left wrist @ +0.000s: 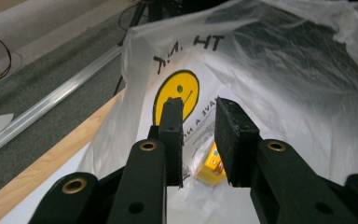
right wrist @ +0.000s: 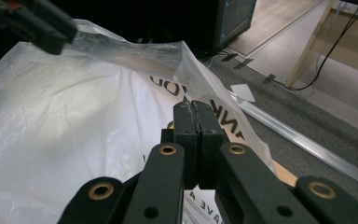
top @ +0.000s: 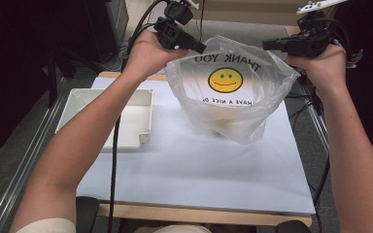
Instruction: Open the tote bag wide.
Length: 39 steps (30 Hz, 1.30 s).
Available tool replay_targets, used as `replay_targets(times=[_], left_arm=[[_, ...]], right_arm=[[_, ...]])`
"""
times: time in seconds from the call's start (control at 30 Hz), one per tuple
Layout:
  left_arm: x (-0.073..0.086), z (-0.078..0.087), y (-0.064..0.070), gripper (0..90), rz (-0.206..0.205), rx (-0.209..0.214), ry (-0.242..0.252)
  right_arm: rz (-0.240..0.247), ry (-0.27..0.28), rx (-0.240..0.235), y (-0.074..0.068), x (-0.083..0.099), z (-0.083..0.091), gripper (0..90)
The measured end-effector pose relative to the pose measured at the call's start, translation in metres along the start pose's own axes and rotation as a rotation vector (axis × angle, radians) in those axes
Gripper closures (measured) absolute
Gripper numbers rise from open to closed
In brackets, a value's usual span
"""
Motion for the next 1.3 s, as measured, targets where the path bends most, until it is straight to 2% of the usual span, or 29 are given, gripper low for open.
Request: replay_targets(times=[0.17, 0.27, 0.33, 0.37, 0.4, 0.43, 0.5, 0.67, 0.7, 0.8, 1.0, 1.03, 1.17, 1.3], left_arm=[[-0.017, -0.015, -0.002, 78.6, 0.001, -0.037, 0.002], [-0.017, -0.023, -0.002, 81.2, 0.005, -0.046, -0.004], [-0.016, -0.030, -0.004, 84.5, 0.010, -0.069, -0.001], [-0.013, -0.038, -0.003, 87.5, 0.017, -0.073, 0.000], [-0.013, -0.038, -0.003, 88.1, 0.017, -0.073, 0.000], [-0.008, -0.045, -0.004, 88.1, 0.025, -0.079, -0.011], [-0.005, -0.049, -0.005, 88.1, 0.031, -0.086, -0.017], [0.016, -0.065, -0.011, 87.5, 0.058, -0.104, -0.044], [0.024, -0.069, -0.014, 87.1, 0.068, -0.106, -0.054], [0.034, -0.076, -0.017, 86.8, 0.078, -0.108, -0.064], [0.046, -0.084, -0.018, 85.4, 0.084, -0.107, -0.079], [0.049, -0.088, -0.018, 85.3, 0.088, -0.108, -0.083], [0.055, -0.091, -0.019, 84.7, 0.085, -0.109, -0.095], [0.060, -0.096, -0.021, 87.2, 0.108, -0.124, -0.069]], right_arm=[[0.014, 0.016, -0.027, -0.016, -0.012, -0.017, 90.0], [0.021, 0.013, -0.029, -0.020, -0.012, -0.023, 90.0], [0.026, -0.008, -0.018, -0.021, -0.009, -0.031, 90.0], [0.029, -0.030, -0.012, -0.021, -0.003, -0.039, 90.0], [0.029, -0.030, -0.012, -0.021, -0.003, -0.039, 90.0], [0.035, -0.046, -0.013, -0.021, 0.002, -0.046, 90.0], [0.035, -0.055, -0.008, -0.021, 0.005, -0.049, 90.0], [0.047, -0.077, 0.007, -0.019, 0.019, -0.058, 90.0], [0.037, -0.085, 0.008, -0.017, 0.026, -0.060, 90.0], [0.032, -0.103, 0.024, -0.013, 0.036, -0.064, 90.0], [0.032, -0.112, 0.026, -0.011, 0.049, -0.070, 90.0], [0.021, -0.127, 0.027, -0.009, 0.055, -0.073, 90.0], [0.012, -0.127, 0.029, -0.006, 0.063, -0.075, 90.0], [0.017, -0.122, 0.033, -0.001, 0.072, -0.079, 90.0]])
Point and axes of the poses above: each handheld gripper's, and its own axes: z roughly backward along the jaws, x roughly out of its underside, y roughly to its right, the point moved 10 cm from there along -z, roughly forward along the jaws, and after that the axes turned 6 degrees about -z, right-handed, at the moved point
